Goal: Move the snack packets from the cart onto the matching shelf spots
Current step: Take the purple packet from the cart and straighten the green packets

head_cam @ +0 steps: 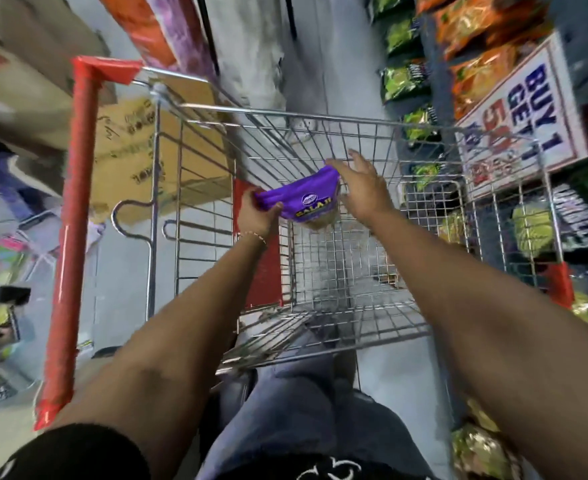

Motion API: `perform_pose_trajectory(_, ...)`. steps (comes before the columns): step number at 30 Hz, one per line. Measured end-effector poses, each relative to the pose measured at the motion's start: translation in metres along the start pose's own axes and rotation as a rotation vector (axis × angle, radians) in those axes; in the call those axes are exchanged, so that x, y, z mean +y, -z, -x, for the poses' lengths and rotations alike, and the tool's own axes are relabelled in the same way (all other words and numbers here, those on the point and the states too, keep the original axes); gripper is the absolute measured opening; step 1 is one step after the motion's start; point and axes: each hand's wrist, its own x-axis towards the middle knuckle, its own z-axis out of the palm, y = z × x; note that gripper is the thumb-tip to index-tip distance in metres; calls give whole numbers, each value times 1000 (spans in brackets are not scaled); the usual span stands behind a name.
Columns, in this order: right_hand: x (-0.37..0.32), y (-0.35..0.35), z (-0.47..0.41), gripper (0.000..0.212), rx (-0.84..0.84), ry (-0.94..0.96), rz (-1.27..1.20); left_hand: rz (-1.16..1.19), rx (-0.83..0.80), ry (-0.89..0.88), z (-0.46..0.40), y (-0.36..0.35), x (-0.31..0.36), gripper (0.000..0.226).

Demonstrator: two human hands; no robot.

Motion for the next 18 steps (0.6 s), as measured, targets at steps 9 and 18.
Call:
perform_pose_trajectory(9, -7, 50, 41, 12, 144, 70, -237, 51, 63, -262, 23, 20, 42, 27)
perform_pose_trajectory(18, -95, 309, 148, 30, 529, 368, -351, 388, -565, -644, 138, 35, 225, 51)
